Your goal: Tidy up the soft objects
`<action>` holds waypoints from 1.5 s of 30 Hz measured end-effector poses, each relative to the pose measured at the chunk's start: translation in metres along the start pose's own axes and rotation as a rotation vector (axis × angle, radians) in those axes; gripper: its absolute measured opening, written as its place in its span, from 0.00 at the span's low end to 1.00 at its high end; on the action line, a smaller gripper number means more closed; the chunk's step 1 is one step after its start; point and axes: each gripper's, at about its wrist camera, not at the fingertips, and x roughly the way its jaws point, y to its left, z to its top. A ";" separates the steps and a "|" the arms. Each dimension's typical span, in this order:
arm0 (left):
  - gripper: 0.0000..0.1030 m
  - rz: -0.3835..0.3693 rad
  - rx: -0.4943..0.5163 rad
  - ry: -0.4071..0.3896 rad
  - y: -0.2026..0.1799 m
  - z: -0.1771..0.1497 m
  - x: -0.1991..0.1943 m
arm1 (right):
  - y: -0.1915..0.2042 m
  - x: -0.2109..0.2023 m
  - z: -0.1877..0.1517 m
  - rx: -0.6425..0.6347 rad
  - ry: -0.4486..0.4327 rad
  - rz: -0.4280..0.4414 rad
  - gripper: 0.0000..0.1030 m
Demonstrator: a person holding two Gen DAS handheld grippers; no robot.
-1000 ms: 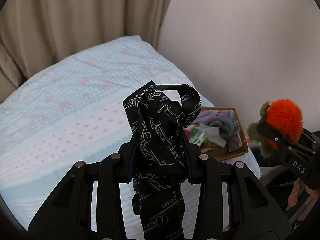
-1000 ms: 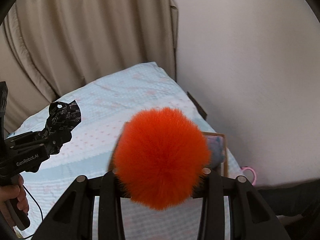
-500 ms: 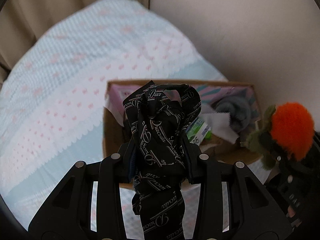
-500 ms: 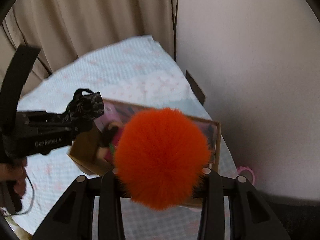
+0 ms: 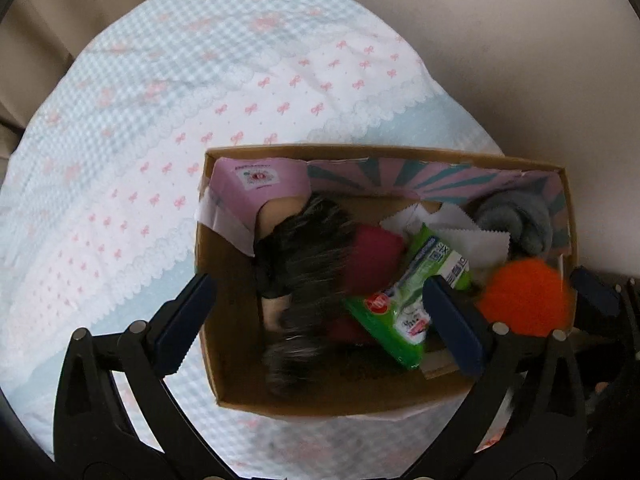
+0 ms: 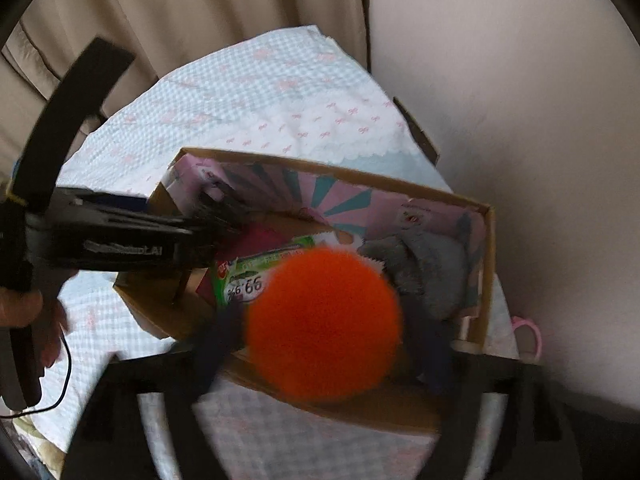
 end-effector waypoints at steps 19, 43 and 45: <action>1.00 -0.077 -0.011 -0.086 0.014 -0.017 -0.069 | 0.021 -0.046 0.001 0.017 -0.056 -0.021 0.99; 1.00 -0.110 0.002 -0.570 0.097 -0.169 -0.369 | 0.148 -0.294 -0.028 0.088 -0.418 -0.098 0.99; 1.00 -0.113 -0.001 -0.620 0.106 -0.185 -0.391 | 0.159 -0.310 -0.034 0.092 -0.444 -0.114 0.99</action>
